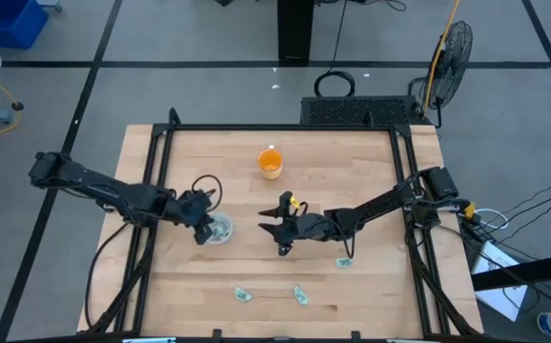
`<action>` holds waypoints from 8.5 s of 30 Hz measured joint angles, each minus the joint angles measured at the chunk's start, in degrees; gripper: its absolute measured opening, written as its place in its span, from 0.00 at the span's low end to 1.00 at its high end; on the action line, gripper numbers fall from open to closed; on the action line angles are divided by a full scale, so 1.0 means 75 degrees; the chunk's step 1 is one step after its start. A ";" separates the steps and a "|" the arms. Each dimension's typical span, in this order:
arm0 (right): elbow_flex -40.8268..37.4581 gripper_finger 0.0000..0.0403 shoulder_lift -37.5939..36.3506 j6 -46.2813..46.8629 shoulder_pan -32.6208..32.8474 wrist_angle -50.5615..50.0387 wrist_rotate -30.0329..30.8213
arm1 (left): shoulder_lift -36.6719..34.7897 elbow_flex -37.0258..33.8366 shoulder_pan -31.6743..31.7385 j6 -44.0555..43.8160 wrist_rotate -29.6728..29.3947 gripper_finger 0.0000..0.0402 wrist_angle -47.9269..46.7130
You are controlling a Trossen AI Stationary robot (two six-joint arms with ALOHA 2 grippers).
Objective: Pick and place Stevia / Truvia into bins
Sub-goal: Put the stevia packet into the container, then put the right stevia packet into the container
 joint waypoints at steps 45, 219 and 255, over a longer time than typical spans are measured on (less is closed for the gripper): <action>0.0006 0.47 -0.1259 0.5381 0.1838 -0.5312 -0.0045 | 0.1078 -0.0003 -0.0229 0.1427 -0.0241 0.34 0.0634; -0.0871 0.35 -0.0152 0.5590 -0.1314 0.1194 -0.4374 | 0.2752 0.0000 0.0771 0.7265 0.0844 0.03 0.8623; -0.0886 0.39 -0.0149 0.6043 -0.1405 -0.0648 -0.4406 | 0.0444 -0.0003 -0.1746 0.0757 -0.1513 0.07 0.0134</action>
